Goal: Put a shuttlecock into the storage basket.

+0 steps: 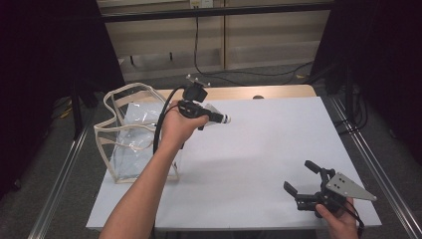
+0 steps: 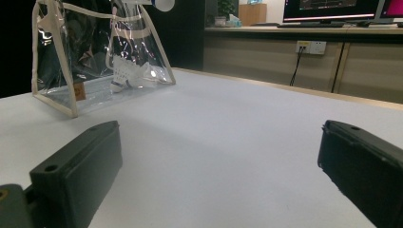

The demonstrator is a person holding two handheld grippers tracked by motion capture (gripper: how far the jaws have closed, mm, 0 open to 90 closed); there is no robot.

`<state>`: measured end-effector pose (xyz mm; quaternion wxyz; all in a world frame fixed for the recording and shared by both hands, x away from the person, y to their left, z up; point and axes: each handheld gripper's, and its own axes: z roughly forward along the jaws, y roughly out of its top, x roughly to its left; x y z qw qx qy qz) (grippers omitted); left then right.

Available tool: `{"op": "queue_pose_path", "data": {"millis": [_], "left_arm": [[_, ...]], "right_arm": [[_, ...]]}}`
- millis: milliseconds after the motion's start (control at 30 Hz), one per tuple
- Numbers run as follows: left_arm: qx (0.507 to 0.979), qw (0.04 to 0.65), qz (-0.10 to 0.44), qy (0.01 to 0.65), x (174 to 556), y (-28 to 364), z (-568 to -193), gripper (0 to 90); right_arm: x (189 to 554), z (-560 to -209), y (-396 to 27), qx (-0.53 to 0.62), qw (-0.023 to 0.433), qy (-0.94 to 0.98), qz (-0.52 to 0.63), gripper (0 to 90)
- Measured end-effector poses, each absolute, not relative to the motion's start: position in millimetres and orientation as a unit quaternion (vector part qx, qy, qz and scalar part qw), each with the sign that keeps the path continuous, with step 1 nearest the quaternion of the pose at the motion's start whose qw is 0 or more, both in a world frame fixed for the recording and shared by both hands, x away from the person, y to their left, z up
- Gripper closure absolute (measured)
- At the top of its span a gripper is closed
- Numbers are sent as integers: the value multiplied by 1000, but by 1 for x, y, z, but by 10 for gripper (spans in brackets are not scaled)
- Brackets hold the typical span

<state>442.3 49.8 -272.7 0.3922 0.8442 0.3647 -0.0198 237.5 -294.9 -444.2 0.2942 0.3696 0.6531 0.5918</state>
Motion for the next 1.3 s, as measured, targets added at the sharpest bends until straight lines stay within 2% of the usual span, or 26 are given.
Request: {"op": "queue_pose_path", "data": {"millis": [1300], "left_arm": [[848, 391, -9, 357, 443, 68, -234, 878]], "right_arm": [[237, -444, -295, 368, 296, 654, 591, 7]]}}
